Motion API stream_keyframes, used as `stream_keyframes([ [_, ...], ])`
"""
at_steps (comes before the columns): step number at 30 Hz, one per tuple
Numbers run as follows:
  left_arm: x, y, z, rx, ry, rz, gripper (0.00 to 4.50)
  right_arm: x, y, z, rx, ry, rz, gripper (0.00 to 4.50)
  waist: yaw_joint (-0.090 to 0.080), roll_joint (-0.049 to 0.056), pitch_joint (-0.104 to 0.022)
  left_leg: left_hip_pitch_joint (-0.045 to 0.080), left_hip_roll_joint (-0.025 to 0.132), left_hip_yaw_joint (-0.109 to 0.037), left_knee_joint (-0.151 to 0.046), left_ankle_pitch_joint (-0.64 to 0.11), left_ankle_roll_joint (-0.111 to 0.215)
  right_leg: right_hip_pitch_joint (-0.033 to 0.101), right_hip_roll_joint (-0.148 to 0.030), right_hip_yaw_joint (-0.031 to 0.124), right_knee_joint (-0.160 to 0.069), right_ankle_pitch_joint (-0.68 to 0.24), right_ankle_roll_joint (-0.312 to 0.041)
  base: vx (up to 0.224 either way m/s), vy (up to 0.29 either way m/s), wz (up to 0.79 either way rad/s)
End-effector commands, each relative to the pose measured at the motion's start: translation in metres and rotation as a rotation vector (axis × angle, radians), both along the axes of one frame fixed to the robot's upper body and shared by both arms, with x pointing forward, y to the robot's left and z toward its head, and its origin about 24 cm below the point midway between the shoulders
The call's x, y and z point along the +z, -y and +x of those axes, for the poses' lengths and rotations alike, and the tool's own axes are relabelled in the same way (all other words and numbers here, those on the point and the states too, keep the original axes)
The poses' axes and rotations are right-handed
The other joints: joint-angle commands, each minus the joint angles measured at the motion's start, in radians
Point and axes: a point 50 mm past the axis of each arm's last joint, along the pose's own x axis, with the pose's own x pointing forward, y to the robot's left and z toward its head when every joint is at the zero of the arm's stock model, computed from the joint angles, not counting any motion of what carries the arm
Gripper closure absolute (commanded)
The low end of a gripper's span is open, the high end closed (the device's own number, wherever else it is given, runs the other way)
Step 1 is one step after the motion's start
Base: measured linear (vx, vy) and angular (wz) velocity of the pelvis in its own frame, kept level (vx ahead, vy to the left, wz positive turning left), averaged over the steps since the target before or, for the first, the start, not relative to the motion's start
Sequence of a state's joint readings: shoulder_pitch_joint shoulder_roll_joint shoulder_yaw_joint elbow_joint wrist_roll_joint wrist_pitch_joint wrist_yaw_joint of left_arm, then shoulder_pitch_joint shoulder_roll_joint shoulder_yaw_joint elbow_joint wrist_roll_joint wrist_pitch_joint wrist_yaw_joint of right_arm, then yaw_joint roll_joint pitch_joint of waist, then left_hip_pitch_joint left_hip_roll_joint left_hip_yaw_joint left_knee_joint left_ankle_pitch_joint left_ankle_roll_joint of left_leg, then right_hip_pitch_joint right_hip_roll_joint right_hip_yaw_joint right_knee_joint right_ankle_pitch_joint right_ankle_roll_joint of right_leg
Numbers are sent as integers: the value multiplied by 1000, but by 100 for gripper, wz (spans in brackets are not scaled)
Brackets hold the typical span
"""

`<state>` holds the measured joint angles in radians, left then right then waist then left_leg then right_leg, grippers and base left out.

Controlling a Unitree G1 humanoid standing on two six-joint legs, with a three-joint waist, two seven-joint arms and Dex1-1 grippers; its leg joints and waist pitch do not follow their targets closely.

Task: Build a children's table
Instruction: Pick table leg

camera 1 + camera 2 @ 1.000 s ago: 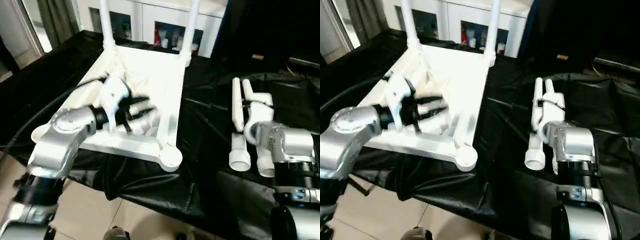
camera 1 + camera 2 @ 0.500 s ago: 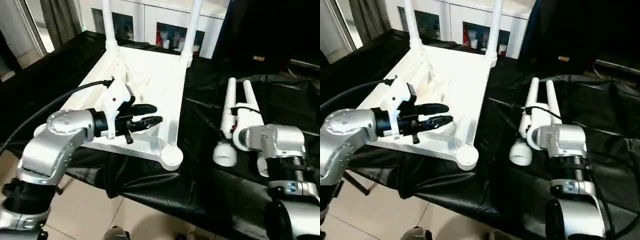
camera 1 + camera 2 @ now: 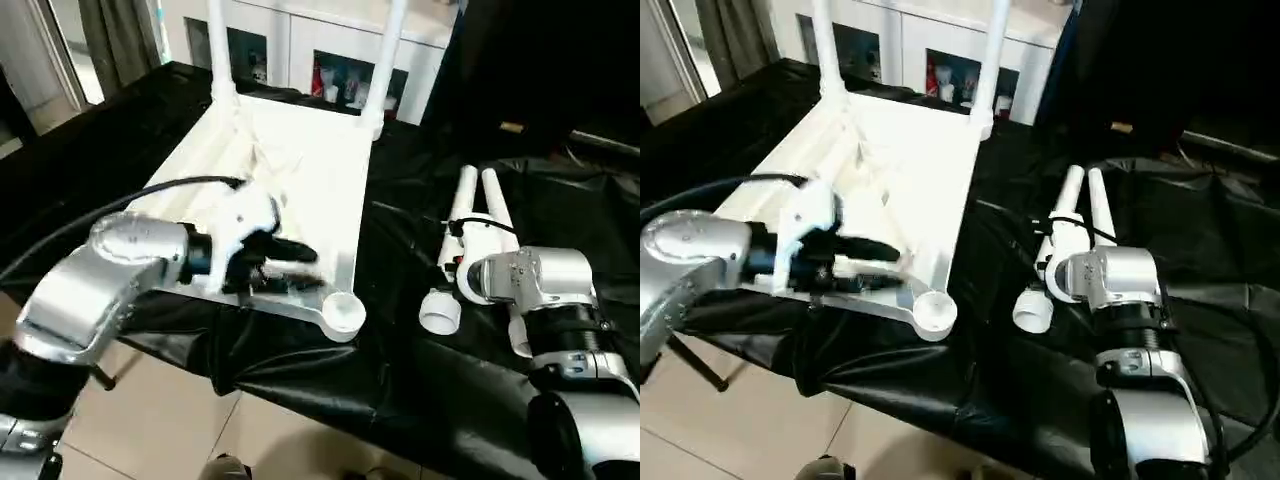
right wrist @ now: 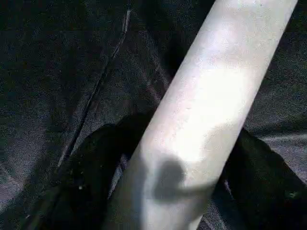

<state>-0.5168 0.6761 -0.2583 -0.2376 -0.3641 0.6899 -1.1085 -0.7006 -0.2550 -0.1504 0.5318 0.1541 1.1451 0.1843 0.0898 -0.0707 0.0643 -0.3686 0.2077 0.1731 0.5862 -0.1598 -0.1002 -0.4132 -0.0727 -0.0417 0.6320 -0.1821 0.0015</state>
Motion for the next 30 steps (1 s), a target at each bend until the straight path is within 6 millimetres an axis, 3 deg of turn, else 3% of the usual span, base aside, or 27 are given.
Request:
stream_keyframes([
  [1, 0, 0, 2, -18, 10, 43, 193, -3, 4, -1, -15, -18, -2, 150, 1, 15, -71, 14, 4, 7, -66, -206, -94, 46, -44, 34, -72, -234, -113, 0, 0, 0],
  [2, -1, 1, 4, -21, 5, 44, 191, -4, 4, -2, -18, -18, -3, 159, 1, 25, -71, 15, 4, 5, -66, -209, -98, 45, -43, 35, -70, -232, -114, 0, 0, 0],
  [3, -2, 1, 4, -22, 2, 43, 187, -4, 5, -2, -20, -19, -4, 168, -1, 22, -71, 17, 3, 7, -65, -220, -101, 44, -41, 34, -73, -229, -117, 0, 0, 0],
  [4, -3, 1, 5, -23, -4, 43, 178, -5, 6, -3, -23, -20, -6, 174, 1, 28, -73, 17, 3, 5, -65, -220, -104, 46, -42, 34, -70, -221, -121, 0, 0, 0],
  [5, -4, 2, 6, -21, -9, 43, 165, -5, 7, -4, -30, -19, -6, 182, -1, 27, -72, 17, 3, 6, -65, -224, -104, 45, -40, 34, -72, -215, -126, 0, 0, 0],
  [8, -6, 1, 11, -5, -24, 36, 143, -5, 11, -7, -59, -12, 4, 208, 1, 41, -74, 20, 2, 3, -65, -234, -108, 47, -39, 33, -70, -191, -138, 0, 0, 0],
  [14, -8, 1, 15, 6, -33, 30, 99, 0, 18, -6, -109, 22, 30, 245, 0, 35, -75, 17, 1, 3, -64, -231, -100, 50, -41, 32, -72, -206, -144, 0, 0, 0],
  [15, -8, 2, 17, 12, -38, 25, 89, 2, 19, -4, -130, 42, 49, 248, 0, 25, -75, 17, 2, 4, -65, -224, -97, 52, -41, 32, -73, -206, -143, 0, 0, 0],
  [18, -7, 3, 21, 22, -45, -3, 65, 8, 20, 1, -158, 110, 80, 257, 3, 26, -76, 16, 3, 4, -64, -215, -93, 51, -43, 31, -71, -209, -141, 0, 0, 0],
  [23, 6, 11, 46, 159, 25, -136, 21, 45, 16, 19, -181, 508, 364, 261, 3, 25, -78, 11, 4, 8, -61, -217, -70, 53, -47, 32, -72, -187, -150, 0, 0, 0],
  [24, 15, 19, 61, 269, 44, -246, 18, 56, 14, 19, -144, 595, 458, 262, 4, 25, -80, 11, 4, 9, -58, -213, -61, 58, -45, 31, -70, -167, -162, 0, 0, 0],
  [25, 18, 22, 65, 302, 44, -282, 12, 59, 13, 18, -133, 604, 489, 262, 9, 26, -83, 14, 6, 6, -56, -192, -47, 59, -46, 30, -67, -129, -172, 0, 0, 0],
  [26, 20, 24, 66, 315, 37, -298, 12, 60, 12, 18, -122, 609, 516, 262, 8, 23, -82, 9, 5, 4, -58, -175, -41, 62, -46, 29, -65, -112, -179, 0, 0, 0],
  [29, 32, 40, 79, 426, -48, -458, 0, 79, -1, 7, 34, 688, 796, 262, 15, 20, -84, 7, 4, 5, -54, -150, -11, 66, -46, 28, -62, -68, -201, 0, 0, 0],
  [30, 35, 44, 82, 442, -72, -488, 0, 83, -4, 3, 75, 710, 849, 262, 20, 11, -84, 4, 2, 7, -53, -142, 6, 70, -46, 27, -62, -62, -210, 0, 0, 0],
])
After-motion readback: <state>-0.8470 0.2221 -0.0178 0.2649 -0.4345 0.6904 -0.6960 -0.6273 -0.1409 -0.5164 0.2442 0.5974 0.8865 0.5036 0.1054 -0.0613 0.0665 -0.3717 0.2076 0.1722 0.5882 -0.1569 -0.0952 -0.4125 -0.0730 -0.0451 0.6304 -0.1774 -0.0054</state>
